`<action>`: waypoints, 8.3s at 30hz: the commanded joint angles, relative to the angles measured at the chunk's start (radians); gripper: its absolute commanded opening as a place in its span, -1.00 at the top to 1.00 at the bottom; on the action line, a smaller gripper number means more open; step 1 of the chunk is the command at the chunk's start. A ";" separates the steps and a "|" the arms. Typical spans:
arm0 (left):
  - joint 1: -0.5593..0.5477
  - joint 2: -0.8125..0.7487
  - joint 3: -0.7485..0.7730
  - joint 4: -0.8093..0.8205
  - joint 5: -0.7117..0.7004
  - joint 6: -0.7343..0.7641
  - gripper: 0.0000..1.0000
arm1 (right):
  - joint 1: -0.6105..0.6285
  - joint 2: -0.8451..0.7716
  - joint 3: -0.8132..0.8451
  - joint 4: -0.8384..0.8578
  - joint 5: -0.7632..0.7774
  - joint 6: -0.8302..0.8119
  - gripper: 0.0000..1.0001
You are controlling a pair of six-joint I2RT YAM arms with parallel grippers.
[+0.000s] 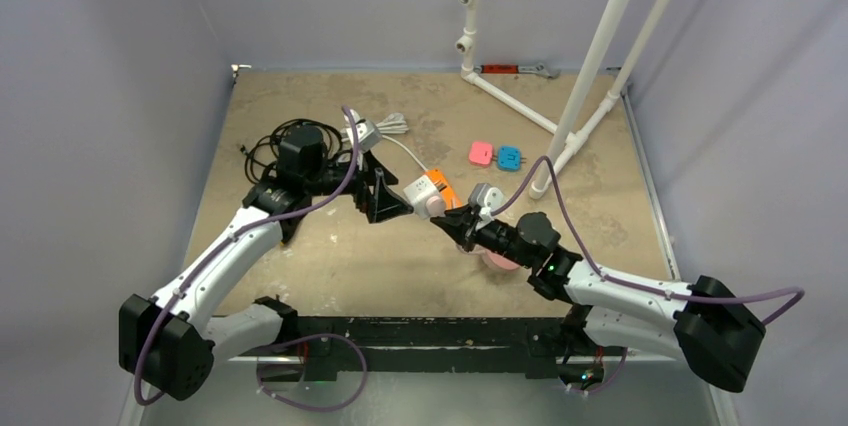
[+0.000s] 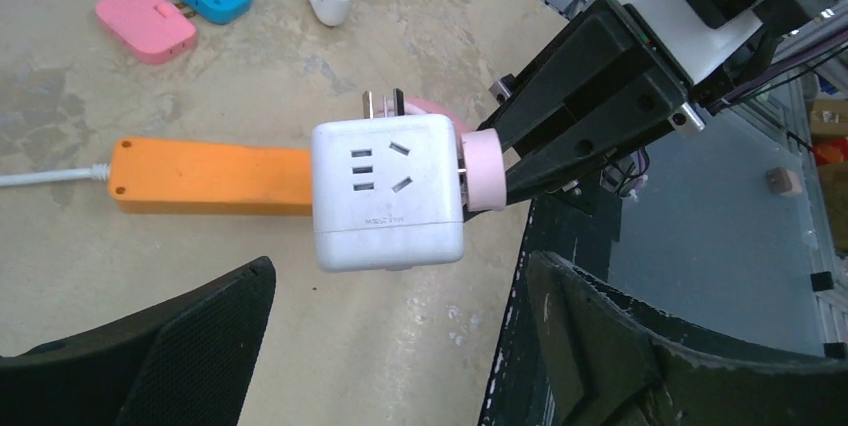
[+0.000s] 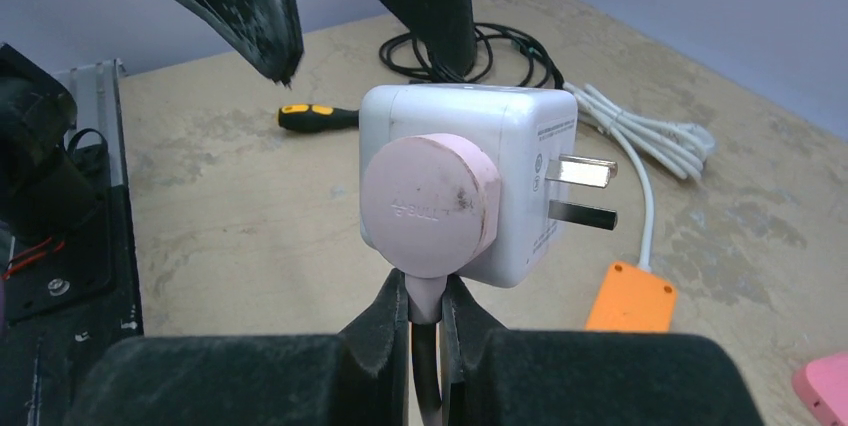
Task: Pull the plug off the socket
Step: Remove the plug from the socket, then place the plug at the center of the board.
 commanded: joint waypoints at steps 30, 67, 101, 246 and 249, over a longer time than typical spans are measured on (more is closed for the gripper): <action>-0.104 0.182 0.053 -0.135 0.022 0.085 -0.44 | 0.003 0.021 0.046 0.125 -0.172 -0.125 1.00; -0.090 0.220 0.050 -0.149 -0.226 0.042 1.00 | 0.049 -0.003 0.202 -0.327 0.226 0.080 -0.24; -0.094 0.214 0.045 -0.154 -0.220 0.061 1.00 | 0.138 0.225 0.354 -0.379 0.305 0.124 0.09; 0.014 -0.031 -0.100 -0.189 -0.891 -0.144 1.00 | -0.274 0.176 0.543 -0.600 0.328 0.241 -0.58; 0.014 -0.030 -0.123 -0.206 -0.910 -0.162 0.98 | -0.274 0.061 0.487 -0.606 0.295 0.234 -0.61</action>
